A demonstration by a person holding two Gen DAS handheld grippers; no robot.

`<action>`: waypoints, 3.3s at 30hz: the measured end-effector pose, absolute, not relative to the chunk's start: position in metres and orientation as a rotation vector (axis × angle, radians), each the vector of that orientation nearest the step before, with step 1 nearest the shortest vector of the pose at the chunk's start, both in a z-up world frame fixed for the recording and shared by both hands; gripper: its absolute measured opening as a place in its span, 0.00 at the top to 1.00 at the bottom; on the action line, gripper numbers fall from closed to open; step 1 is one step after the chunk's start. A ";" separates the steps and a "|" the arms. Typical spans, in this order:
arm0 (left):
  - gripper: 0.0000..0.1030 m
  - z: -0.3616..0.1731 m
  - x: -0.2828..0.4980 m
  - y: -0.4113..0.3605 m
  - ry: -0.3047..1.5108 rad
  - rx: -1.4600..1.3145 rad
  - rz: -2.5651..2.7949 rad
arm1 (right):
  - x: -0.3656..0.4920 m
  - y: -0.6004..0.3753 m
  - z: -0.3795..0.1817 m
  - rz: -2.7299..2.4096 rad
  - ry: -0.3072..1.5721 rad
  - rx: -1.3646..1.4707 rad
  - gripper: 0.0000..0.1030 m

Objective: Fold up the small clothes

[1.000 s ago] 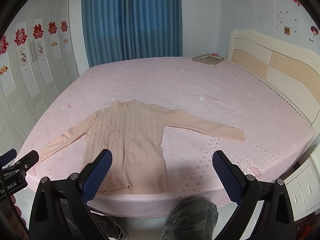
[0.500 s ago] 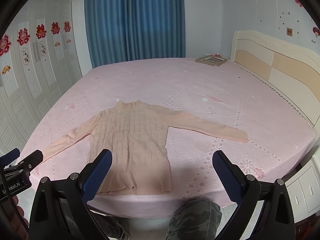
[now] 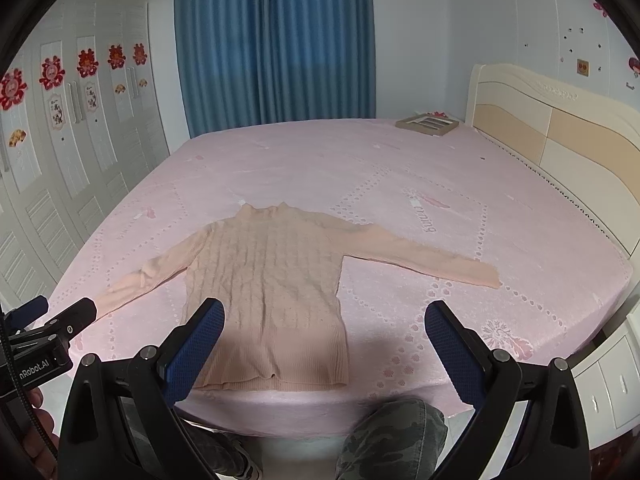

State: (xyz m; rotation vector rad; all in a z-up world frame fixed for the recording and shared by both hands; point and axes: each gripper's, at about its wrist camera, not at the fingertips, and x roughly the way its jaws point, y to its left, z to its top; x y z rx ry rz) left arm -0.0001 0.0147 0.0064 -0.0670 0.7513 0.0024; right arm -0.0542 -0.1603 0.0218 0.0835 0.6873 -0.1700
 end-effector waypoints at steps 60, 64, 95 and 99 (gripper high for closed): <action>0.00 -0.124 0.058 0.125 0.842 -0.239 0.135 | 0.012 -0.125 -0.078 -0.077 0.749 0.009 0.04; 0.05 -0.164 0.079 0.168 0.891 -0.302 0.213 | 0.034 -0.120 -0.109 -0.055 0.762 0.012 0.04; 0.70 -0.260 0.173 0.368 0.798 -0.813 0.460 | 0.209 -0.132 -0.173 0.062 0.781 0.046 0.19; 0.92 -0.241 0.184 0.361 0.784 -0.695 0.494 | 0.208 -0.161 -0.182 0.042 0.789 0.119 0.19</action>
